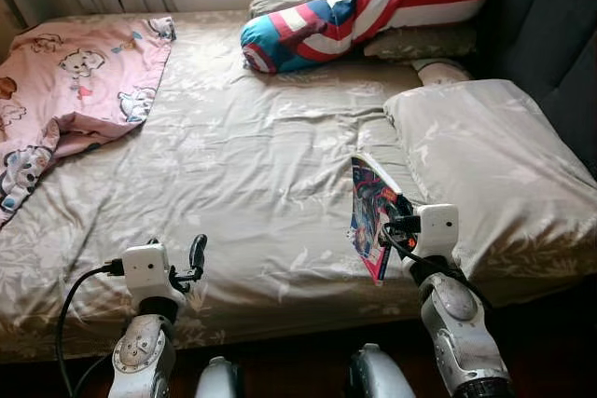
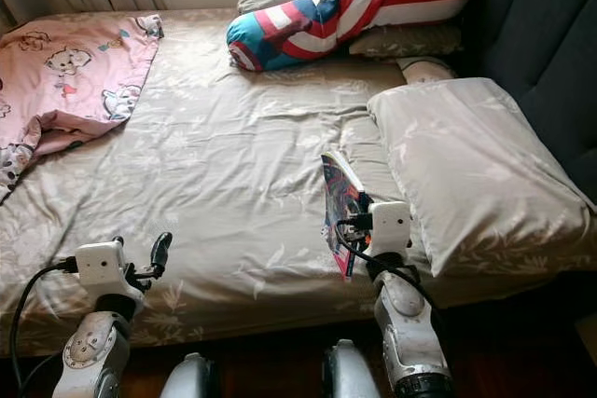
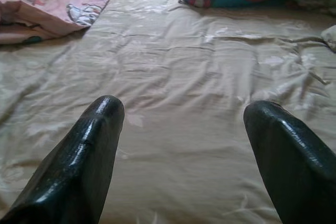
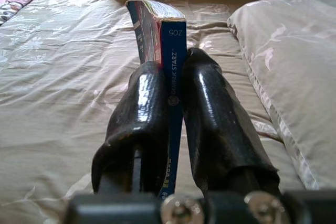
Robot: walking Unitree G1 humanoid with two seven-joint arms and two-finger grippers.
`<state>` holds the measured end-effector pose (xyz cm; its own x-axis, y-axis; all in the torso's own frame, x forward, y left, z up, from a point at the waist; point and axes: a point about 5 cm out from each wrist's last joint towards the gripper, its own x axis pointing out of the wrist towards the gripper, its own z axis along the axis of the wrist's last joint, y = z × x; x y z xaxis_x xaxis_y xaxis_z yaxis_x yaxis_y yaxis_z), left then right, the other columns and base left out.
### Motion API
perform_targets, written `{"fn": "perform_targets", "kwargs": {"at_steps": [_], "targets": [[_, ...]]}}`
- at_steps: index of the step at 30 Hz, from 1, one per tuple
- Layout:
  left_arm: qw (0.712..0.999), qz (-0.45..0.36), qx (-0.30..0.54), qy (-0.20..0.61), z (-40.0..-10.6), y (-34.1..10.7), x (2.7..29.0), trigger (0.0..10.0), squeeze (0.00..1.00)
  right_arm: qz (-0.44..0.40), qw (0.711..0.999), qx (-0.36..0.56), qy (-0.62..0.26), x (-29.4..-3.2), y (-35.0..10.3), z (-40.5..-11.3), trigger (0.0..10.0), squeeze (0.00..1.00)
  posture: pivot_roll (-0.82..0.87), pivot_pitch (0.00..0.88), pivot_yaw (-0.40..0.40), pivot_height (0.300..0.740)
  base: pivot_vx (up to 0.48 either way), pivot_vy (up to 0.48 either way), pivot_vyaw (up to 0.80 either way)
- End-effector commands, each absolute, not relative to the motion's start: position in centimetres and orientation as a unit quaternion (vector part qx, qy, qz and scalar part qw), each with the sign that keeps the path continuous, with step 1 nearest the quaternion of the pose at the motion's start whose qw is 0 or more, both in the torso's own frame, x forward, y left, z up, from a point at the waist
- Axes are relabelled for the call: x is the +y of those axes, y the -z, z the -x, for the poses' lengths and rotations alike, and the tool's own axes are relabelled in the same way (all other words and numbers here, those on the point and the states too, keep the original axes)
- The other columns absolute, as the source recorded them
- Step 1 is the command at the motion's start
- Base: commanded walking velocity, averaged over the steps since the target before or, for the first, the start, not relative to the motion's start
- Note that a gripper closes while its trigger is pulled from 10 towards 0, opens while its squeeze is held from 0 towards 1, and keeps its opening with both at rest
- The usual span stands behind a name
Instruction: Clean up the room
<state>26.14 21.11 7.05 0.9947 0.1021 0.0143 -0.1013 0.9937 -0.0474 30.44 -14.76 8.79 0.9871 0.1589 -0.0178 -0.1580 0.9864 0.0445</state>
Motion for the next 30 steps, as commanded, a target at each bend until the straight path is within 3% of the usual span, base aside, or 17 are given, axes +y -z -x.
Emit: {"fn": "perform_targets", "kwargs": {"at_steps": [1, 30], "targets": [[0.999, 0.018, 0.002, -0.049, -25.91, -6.74, 21.23, 10.0, 0.0, -0.024, 0.996, -0.024, -0.082, -14.68, -10.03, -30.61, 10.0, 0.0, -0.08, 0.141, 0.011, 0.639, 0.0, 0.0, 0.0], [0.999, 0.005, 0.008, -0.033, -25.74, -6.47, 20.86, 10.0, 0.0, -0.035, 0.994, -0.041, -0.09, -14.09, -10.39, -30.63, 10.0, 0.0, -0.07, 0.134, 0.017, 0.619, 0.0, 0.0, 0.0]]}}
